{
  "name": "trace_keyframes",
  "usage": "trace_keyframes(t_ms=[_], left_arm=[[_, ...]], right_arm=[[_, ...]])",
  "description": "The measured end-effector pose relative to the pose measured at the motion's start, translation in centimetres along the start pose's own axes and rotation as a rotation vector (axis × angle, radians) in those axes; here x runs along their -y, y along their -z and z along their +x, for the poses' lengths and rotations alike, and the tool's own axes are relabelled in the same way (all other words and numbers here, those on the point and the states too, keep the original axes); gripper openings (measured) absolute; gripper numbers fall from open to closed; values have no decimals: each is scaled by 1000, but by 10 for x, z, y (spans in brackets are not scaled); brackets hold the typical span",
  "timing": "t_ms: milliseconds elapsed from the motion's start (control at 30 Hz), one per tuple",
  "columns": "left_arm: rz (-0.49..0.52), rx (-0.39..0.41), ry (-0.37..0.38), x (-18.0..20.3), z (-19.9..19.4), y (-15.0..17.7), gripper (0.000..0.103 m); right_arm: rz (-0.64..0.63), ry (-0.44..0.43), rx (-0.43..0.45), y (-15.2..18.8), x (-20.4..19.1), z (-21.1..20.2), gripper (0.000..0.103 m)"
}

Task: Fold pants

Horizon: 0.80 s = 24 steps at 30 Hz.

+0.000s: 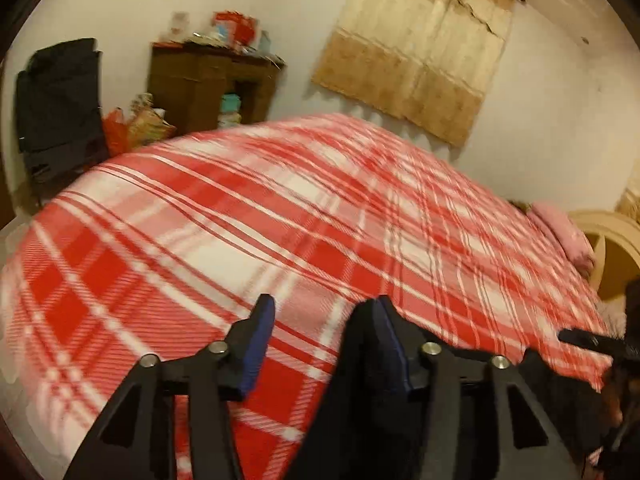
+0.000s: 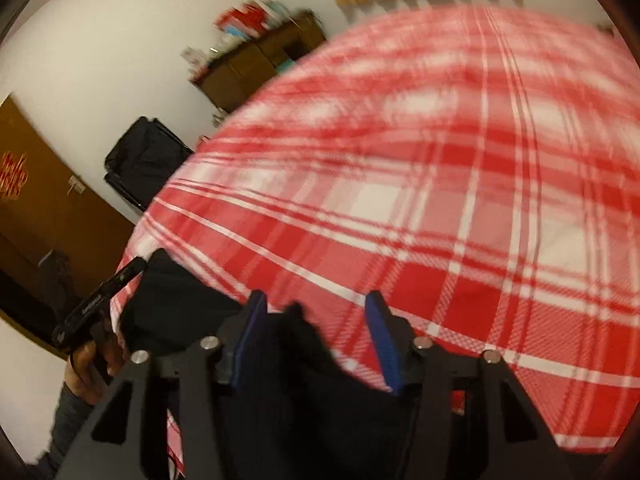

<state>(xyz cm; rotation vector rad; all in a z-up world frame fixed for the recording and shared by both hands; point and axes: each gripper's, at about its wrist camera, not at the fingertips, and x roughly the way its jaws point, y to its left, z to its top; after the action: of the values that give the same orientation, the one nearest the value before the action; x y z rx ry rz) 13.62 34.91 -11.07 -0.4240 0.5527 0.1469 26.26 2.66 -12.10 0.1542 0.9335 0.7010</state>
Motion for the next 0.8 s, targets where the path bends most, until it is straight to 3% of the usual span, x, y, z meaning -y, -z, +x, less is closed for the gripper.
trace_keyframes(t_ms=[100, 200, 300, 367, 467, 500, 567, 667, 800], left_arm=[[41, 6, 13, 15, -11, 4, 57], [108, -23, 49, 40, -12, 15, 62], [164, -88, 67, 60, -1, 32, 64], [233, -119, -29, 68, 11, 43, 64], [297, -69, -140, 65, 18, 47, 64], [287, -76, -167, 61, 20, 45, 65], [196, -96, -125, 42, 25, 40, 69], [177, -66, -91, 35, 23, 41, 70], [240, -62, -139, 43, 28, 46, 74]], right_arm=[[-113, -29, 27, 8, -35, -10, 60], [-206, -70, -39, 22, -66, 6, 64], [-274, -46, -80, 43, -84, 25, 64], [-272, -51, -132, 57, -87, 38, 64], [-308, -57, -226, 82, -92, 55, 65], [-366, -33, -200, 89, -97, 53, 65], [-448, -35, -198, 94, -104, 45, 64], [-367, -109, -138, 75, -88, 24, 64], [-222, -10, -51, 38, -53, 10, 64]])
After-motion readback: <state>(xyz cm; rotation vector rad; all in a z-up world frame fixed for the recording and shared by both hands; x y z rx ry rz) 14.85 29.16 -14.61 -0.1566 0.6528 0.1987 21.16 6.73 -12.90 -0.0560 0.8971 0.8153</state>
